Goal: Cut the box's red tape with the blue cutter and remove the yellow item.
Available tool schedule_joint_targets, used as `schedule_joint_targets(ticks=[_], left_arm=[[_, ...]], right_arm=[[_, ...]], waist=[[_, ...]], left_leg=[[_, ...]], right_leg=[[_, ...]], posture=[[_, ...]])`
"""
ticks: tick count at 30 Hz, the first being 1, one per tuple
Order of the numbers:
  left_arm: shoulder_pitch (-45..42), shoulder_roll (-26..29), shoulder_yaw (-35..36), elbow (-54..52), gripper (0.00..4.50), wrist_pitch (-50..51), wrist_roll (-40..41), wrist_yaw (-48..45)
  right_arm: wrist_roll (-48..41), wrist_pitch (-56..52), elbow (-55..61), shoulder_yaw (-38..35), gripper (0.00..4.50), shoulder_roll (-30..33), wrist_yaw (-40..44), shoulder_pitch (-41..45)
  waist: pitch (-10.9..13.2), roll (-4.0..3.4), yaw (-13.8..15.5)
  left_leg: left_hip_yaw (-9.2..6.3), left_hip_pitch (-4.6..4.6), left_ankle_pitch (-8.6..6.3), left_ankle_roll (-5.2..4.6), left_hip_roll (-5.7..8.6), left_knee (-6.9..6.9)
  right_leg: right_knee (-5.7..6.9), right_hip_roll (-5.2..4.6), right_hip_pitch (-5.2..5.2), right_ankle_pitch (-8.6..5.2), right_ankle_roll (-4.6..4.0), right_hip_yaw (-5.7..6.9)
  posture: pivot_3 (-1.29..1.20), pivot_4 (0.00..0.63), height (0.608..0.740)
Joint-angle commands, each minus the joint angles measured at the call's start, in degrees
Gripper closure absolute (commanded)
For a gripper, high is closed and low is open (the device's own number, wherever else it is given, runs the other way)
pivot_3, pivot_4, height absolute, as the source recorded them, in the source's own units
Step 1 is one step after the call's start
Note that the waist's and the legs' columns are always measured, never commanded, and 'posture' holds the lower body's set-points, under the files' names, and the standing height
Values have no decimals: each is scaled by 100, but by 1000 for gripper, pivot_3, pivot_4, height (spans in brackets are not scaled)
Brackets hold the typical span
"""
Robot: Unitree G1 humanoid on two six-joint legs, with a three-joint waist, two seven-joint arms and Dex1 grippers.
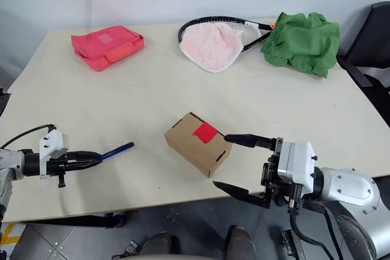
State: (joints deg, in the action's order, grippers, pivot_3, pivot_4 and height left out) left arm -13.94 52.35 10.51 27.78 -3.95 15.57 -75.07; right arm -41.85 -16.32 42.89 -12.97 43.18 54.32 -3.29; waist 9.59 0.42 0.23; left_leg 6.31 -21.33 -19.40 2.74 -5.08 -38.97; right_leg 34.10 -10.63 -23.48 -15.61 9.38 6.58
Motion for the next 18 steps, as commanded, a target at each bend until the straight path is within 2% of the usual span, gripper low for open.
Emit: schedule_joint_targets(ticks=[1, 3, 5, 10, 13, 15, 18], left_arm=[[110, -162, -149, -173, 4046, -56, 10, -60], [121, -165, -155, -395, 4046, -94, 19, -54], [252, -71, -228, -1051, 4046, -73, 70, -178], [821, 257, -631, -3249, 4046, 741, 53, -134], [786, -15, -1313, -4352, 4046, 1584, -215, 408], [693, -167, -1659, -4737, 4046, 1980, -406, 698], [331, -673, -2183, -5264, 4046, 2866, -634, 1365]], right_arm=[[-92, 36, 132, -203, 0, 61, -72, 45], [-110, 33, 98, -245, 0, 75, -56, 10], [-121, 16, 72, -358, 0, 120, 9, -129], [-317, -271, 229, -778, 0, 420, 131, -727], [-657, -653, 507, -911, 0, 549, -60, -1085], [-620, -777, 633, -905, 0, 632, -110, -1203], [-498, -1032, 732, -875, 0, 790, -229, -1413]], waist=[[0, 0, 41], [0, 0, 72], [0, 1, 103], [6, 11, 127], [6, 9, 128], [6, 10, 128], [9, 18, 132]], left_leg=[[-1, 0, 0, 0, 0, -1], [0, 0, 0, -1, 0, -4], [1, 0, -1, -2, 0, -5], [1, -8, -9, -5, 0, -6], [2, -6, -10, -7, 0, -7], [4, 0, -10, -7, 0, -9], [4, 0, -11, -8, 0, -14]], right_leg=[[0, 0, 0, 0, 0, 0], [0, 0, 2, 0, 0, -1], [0, 0, 1, 0, 0, -2], [-5, 0, -2, 0, 0, -3], [-6, 1, -2, 0, 0, -6], [-3, 1, 1, 0, 0, -12], [-2, 1, 2, 0, 0, -13]], posture=[[0, 150, 740], [0, 150, 740], [0, 150, 740], [0, 150, 740], [0, 150, 740], [0, 150, 740], [0, 150, 740]])
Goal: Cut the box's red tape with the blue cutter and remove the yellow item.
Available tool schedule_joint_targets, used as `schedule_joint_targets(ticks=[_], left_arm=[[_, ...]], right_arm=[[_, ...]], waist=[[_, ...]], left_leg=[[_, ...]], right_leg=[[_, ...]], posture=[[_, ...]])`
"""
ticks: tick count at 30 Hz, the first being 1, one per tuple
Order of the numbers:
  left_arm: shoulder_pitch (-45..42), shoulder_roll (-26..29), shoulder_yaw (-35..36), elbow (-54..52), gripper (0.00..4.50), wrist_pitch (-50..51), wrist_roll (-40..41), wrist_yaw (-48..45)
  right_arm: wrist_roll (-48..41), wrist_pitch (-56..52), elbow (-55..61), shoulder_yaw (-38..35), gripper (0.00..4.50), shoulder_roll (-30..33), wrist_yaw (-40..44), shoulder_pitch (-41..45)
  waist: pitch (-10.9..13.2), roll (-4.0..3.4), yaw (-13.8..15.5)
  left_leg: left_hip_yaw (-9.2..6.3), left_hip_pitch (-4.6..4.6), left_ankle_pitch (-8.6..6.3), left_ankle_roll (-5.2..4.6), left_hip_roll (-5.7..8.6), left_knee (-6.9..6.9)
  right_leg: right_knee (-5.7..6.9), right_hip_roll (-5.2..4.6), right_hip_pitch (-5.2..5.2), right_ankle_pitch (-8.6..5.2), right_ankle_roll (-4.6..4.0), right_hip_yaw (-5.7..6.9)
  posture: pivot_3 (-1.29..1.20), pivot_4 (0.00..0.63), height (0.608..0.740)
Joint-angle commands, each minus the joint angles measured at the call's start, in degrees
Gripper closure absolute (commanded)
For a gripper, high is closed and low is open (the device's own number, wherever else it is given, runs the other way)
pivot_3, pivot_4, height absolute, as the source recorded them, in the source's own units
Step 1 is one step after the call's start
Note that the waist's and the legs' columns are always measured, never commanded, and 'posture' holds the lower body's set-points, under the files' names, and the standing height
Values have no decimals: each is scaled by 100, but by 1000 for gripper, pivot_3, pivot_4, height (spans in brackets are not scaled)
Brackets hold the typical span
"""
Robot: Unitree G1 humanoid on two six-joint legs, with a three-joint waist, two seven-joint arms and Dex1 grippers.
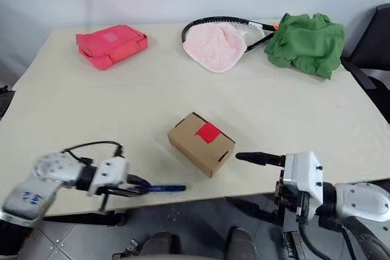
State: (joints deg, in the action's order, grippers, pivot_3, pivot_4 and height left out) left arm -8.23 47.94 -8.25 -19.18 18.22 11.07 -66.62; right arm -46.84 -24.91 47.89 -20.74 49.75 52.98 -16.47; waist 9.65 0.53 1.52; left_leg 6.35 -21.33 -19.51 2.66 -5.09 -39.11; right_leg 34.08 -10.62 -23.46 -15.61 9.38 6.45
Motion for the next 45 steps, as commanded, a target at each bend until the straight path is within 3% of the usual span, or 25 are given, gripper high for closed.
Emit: schedule_joint_targets(ticks=[1, 4, 11, 14, 23, 31, 45], left_arm=[[-333, -295, -480, -703, 4047, 899, -271, 607], [-592, -471, -899, -956, 4047, 1472, -476, 878], [-710, -433, -1228, -1325, 4047, 2240, -534, 1113], [-736, -437, -1284, -1401, 4047, 2419, -495, 1192], [-627, -397, -1459, -1509, 4047, 2573, -613, 1504], [-665, -431, -1514, -1670, 4047, 2753, -530, 1688], [-849, -413, -1587, -1700, 4047, 2906, -489, 1695]], right_arm=[[104, -274, 234, -78, 178, 212, -129, -184], [303, -589, 257, 51, 904, 446, -250, -312], [220, -1314, 491, 712, 3334, 560, -866, 210], [193, -1894, 441, 1364, 4374, 457, -1347, 786], [943, -2685, -155, 2966, 4445, -132, -2206, 1891], [1269, -2900, -505, 3389, 4445, -382, -2180, 2386], [1545, -3180, -687, 3682, 4445, -559, -2161, 2537]], waist=[[1, 11, 5], [-1, 13, 11], [-1, 15, -5], [-1, 16, 0], [-4, 15, 1], [-5, 14, 16], [-25, 24, 15]], left_leg=[[-1, -2, 0, 0, 0, -2], [-2, -1, 0, 0, 0, -2], [-5, 0, 0, 0, 0, -1], [-7, 0, 0, -1, 0, -2], [-7, -1, -1, -2, 0, -4], [-7, -3, -1, -3, 0, -7], [-7, 0, -1, -3, 0, -7]], right_leg=[[2, 0, 0, 0, 0, 0], [1, 0, 0, 0, 0, 1], [-2, 1, -1, 0, -1, -1], [-4, 1, 0, 0, -2, -1], [-6, 1, 0, -1, -5, 0], [-5, 1, 0, 0, -7, 0], [-3, 1, 2, 1, -7, 0]], posture=[[0, 150, 740], [0, 150, 740], [0, 150, 740], [0, 150, 740], [0, 150, 740], [0, 150, 740], [0, 150, 740]])
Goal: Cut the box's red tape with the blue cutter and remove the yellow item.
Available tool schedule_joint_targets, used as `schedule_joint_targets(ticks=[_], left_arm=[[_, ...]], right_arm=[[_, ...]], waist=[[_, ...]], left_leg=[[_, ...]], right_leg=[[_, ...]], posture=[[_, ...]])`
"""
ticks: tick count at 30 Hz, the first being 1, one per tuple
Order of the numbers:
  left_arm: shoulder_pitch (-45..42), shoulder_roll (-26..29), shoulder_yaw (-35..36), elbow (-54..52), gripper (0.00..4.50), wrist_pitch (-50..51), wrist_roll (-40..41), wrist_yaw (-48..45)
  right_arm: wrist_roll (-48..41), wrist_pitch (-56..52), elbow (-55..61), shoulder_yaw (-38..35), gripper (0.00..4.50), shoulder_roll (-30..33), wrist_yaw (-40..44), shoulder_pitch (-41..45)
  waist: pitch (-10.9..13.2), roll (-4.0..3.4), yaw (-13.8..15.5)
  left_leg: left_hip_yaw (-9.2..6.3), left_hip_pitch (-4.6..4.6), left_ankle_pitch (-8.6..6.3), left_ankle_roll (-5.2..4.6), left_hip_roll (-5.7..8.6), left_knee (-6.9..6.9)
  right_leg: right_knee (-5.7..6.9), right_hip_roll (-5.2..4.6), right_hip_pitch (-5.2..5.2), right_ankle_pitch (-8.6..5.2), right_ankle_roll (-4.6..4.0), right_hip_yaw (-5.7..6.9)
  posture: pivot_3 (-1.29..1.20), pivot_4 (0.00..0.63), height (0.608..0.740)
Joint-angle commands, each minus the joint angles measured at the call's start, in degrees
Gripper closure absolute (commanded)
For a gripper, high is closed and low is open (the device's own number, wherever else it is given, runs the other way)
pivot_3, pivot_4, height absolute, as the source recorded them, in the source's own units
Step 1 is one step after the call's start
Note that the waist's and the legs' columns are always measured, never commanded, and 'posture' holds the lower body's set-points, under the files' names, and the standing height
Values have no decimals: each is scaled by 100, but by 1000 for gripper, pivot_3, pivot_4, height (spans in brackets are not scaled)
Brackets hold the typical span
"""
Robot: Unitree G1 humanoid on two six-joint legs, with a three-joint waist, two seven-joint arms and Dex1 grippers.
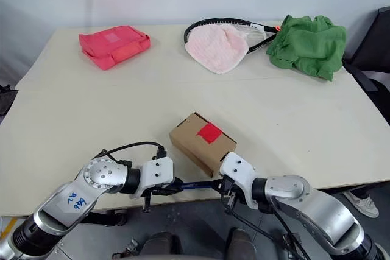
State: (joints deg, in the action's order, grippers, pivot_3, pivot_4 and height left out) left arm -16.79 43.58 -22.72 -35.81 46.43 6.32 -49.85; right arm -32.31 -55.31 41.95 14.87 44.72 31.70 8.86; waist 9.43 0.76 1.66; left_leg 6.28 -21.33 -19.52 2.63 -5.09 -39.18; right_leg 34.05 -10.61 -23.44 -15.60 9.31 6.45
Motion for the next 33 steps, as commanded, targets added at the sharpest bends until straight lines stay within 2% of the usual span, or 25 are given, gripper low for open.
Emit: schedule_joint_targets(ticks=[1, 19, 33], left_arm=[[-6, 26, -149, -34, 4047, 97, 3, -2], [-152, 40, -261, 44, 4046, 12, -55, -50], [-260, -63, -379, 119, 4046, 9, -56, -65]], right_arm=[[104, -158, -105, 148, 4445, -93, -41, 19], [196, -481, -229, 379, 4500, -369, -52, 191], [290, -576, -549, 726, 4500, -853, -69, 637]], waist=[[-5, 2, 1], [-33, 21, -3], [-38, 24, 8]], left_leg=[[0, 0, 0, 0, 0, 0], [-1, 2, 0, 0, 0, 0], [-1, 3, -1, -2, 0, 0]], right_leg=[[0, 0, 0, 0, 0, 0], [1, 0, 1, -1, -3, 0], [1, 0, 4, 0, -5, 0]], posture=[[0, 150, 740], [0, 150, 740], [0, 150, 740]])
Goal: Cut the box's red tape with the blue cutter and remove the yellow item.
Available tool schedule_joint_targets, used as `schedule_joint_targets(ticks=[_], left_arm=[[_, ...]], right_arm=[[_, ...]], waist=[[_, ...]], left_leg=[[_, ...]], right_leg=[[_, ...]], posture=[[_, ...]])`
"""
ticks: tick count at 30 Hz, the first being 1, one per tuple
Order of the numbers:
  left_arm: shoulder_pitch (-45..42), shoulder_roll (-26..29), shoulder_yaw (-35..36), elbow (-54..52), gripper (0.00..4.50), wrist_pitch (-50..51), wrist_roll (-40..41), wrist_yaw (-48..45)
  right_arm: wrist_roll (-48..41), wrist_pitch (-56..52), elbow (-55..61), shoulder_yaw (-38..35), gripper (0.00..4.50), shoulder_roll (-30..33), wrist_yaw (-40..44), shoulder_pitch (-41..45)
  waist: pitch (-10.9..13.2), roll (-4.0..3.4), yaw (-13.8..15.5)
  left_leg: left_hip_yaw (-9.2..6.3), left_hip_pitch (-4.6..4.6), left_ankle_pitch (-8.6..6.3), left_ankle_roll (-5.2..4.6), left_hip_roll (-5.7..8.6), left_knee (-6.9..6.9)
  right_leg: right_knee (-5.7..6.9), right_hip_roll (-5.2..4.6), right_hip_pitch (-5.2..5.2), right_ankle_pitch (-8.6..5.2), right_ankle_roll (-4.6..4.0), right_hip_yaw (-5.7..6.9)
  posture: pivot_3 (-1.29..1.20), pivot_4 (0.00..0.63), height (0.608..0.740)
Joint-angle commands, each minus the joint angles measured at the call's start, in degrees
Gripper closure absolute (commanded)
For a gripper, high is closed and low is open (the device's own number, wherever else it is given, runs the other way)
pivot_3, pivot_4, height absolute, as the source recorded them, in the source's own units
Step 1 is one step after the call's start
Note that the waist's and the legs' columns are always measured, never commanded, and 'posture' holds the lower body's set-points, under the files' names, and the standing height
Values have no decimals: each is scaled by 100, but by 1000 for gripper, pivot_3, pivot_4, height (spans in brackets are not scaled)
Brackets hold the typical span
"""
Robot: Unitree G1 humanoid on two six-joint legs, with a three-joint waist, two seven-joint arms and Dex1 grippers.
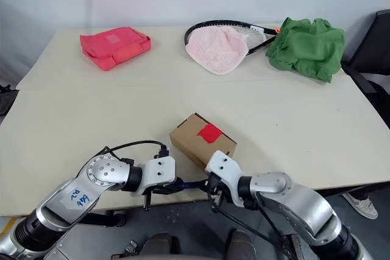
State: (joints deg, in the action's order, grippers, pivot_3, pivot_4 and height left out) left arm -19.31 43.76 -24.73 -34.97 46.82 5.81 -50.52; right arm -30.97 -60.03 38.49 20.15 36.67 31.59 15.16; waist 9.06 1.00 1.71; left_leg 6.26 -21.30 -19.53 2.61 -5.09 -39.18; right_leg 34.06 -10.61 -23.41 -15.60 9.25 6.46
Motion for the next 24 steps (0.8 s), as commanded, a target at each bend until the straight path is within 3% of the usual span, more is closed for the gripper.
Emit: schedule_joint_targets(ticks=[1, 5, 7, 10, 12, 15, 19, 21, 24], left_arm=[[-15, -86, -183, 45, 4046, -34, -10, 4], [-11, -89, -190, 60, 4046, -59, -32, 11], [53, -10, -112, 25, 4046, -133, -33, -12], [271, 186, 107, 34, 4046, -628, -53, -88], [550, 306, 457, 145, 4046, -1558, 8, -212], [981, 322, 1061, 418, 4046, -3308, 128, -346], [1246, 188, 1786, 679, 4046, -4903, 543, -597], [1111, 122, 1928, 638, 4046, -5206, 801, -759], [701, -40, 1855, 604, 4046, -5253, 993, -831]], right_arm=[[158, -104, -217, 218, 4500, -63, -45, 29], [122, -80, -197, 175, 4500, -79, -15, 31], [-239, -174, 88, -254, 4500, -10, 103, -124], [-1250, -471, 630, -1174, 4500, 214, 488, -448], [-2573, -786, 846, -2180, 4500, 360, 429, -686], [-4899, -819, 765, -3453, 3895, 1110, -138, -977], [-7633, -440, 167, -4669, 2609, 2975, -1047, -1638], [-8145, -364, -203, -5217, 1922, 3569, -968, -2003], [-8203, -606, -905, -5845, 901, 4274, -644, -2449]], waist=[[0, 0, 3], [0, 0, 5], [0, 0, 18], [1, -2, 39], [3, 1, 34], [16, -12, -6], [24, -14, 0], [23, -10, 4], [22, -7, 23]], left_leg=[[0, 0, 0, 0, 0, 0], [0, 0, 0, 0, 0, 0], [0, 0, 0, 0, 0, 0], [0, -11, -3, -4, 0, 1], [1, -16, -6, -4, 0, 5], [1, -17, -10, -4, 0, 9], [3, -14, -17, -16, 0, 7], [1, -13, -18, -18, -1, 5], [3, -13, -18, -18, 0, -1]], right_leg=[[-1, 0, 0, 0, 0, 0], [-1, 0, 1, 0, -1, 0], [-1, 0, 0, 0, -1, 0], [-8, 0, -6, 0, -1, 1], [-13, 1, -12, 0, -1, 3], [-18, 0, -15, 0, -1, 5], [-20, -1, -10, 1, -1, 3], [-21, -1, -5, 1, -1, 4], [-22, -1, -2, 4, 3, 2]], posture=[[0, 150, 740], [0, 150, 740], [0, 150, 740], [0, 150, 740], [0, 150, 740], [0, 150, 740], [0, 150, 740], [0, 150, 740], [0, 150, 740]])
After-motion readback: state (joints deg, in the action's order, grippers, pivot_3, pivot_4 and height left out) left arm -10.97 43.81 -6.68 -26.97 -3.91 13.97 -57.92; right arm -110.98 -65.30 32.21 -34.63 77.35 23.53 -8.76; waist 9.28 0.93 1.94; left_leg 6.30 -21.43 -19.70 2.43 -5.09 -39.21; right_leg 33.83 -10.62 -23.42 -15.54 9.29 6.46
